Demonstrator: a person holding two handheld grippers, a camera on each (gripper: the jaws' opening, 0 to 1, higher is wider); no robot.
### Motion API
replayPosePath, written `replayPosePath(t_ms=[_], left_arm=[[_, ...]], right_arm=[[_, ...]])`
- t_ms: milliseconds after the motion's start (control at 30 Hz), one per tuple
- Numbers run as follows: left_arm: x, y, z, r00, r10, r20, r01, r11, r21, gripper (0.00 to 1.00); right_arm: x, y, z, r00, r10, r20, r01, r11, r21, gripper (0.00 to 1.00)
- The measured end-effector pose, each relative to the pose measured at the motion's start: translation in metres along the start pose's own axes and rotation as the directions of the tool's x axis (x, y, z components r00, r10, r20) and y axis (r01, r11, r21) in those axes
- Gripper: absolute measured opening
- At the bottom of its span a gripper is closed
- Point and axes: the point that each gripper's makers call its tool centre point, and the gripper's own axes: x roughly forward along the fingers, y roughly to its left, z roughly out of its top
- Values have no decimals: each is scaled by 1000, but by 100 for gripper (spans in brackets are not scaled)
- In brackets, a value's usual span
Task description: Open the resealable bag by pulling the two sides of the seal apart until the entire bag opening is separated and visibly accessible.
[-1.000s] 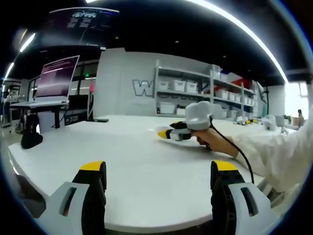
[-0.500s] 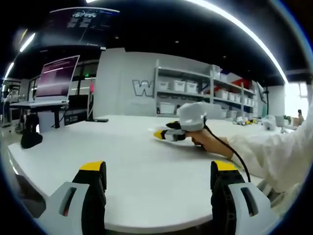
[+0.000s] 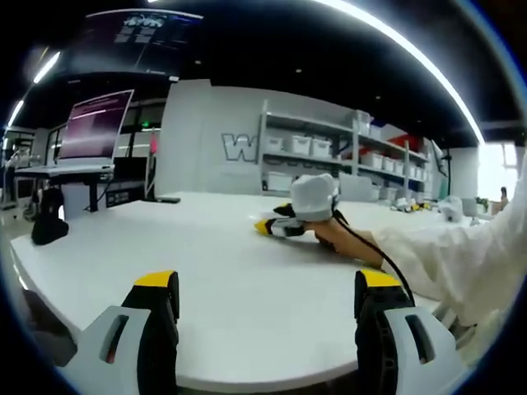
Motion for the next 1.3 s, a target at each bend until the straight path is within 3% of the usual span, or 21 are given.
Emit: replayPosePath(t_ms=[333,567,767,1300], left_arm=[[-1,2,2,1000,5,9,-5,1000,-6,87],[0,4,1,1000,13,12,-12,1000,-9,87],[2,4,0,1000,6,8,-6,1000,-10,87],[4,5,0,1000,5,6,-5,1000,-5,87]], right_arm=[[5,-6,-3,1000,-4,-7,4,999,33,35],[7,-8,-7,1000,6,-18,-4,994,113,36],[14,-12,-5,1000,2,-10,-1,994,110,34],[15,-9,-8,1000,28,-13,-26,993,119,18]])
